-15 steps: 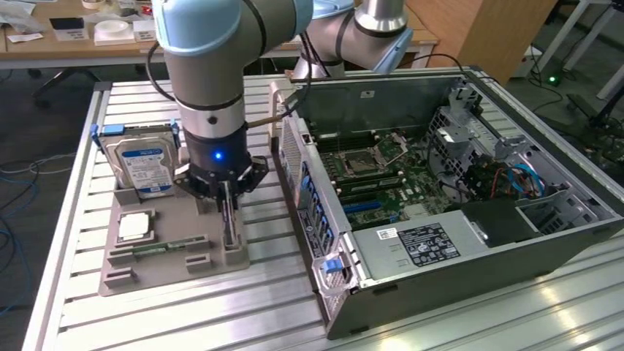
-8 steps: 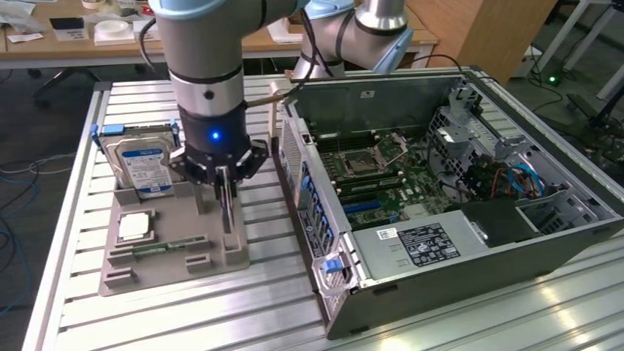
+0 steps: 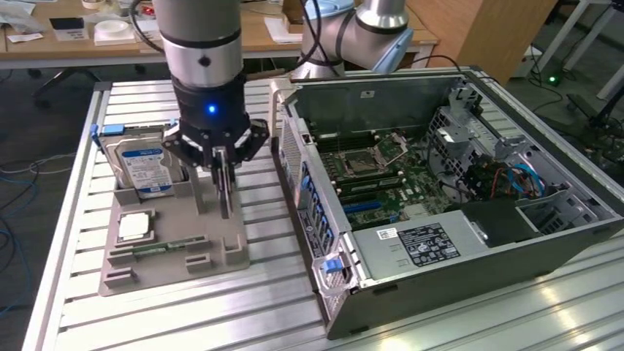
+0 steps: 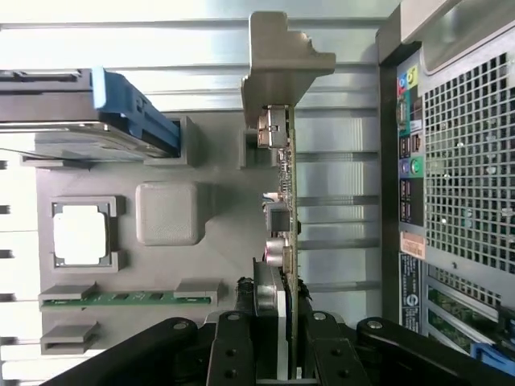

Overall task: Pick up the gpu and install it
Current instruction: 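Pick up the gpu and move the gpu toward the slot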

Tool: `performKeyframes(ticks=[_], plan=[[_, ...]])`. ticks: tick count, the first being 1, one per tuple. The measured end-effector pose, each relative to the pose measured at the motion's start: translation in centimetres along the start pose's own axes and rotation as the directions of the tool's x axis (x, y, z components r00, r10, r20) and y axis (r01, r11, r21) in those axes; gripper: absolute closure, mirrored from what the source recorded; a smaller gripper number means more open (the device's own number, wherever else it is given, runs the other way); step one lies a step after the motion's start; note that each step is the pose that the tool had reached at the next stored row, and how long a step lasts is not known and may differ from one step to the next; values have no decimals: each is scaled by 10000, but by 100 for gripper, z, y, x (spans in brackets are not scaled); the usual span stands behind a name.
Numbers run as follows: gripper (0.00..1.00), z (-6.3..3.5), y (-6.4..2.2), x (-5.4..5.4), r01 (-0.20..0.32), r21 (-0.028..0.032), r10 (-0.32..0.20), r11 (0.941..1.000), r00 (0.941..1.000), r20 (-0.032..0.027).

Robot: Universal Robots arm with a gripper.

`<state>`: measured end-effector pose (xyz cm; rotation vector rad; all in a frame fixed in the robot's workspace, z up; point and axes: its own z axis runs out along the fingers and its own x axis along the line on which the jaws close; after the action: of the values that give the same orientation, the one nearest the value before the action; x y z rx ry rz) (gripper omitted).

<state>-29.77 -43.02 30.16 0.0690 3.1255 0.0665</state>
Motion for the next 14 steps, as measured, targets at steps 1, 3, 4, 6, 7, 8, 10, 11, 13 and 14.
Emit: performKeyframes(ticks=[1,3,4,6,7,8,10,11,13,14], plan=[[72,-45,2,-1,1,0,-1,10000,10000,0],[72,-135,6,-2,1,0,-1,10000,10000,0],[72,-180,8,-2,0,0,0,10000,10000,0],[72,-272,11,-4,0,0,0,10000,10000,0],[72,-317,13,-4,0,0,0,10000,10000,0],[72,-362,15,-5,0,-1,0,10000,10000,0],[72,-452,19,-6,0,-1,0,10000,10000,0],[72,-497,21,-7,0,0,0,10000,10000,0],[72,-589,25,-8,0,-2,0,10000,10000,0],[72,-634,27,-9,0,-2,0,10000,10000,0]])
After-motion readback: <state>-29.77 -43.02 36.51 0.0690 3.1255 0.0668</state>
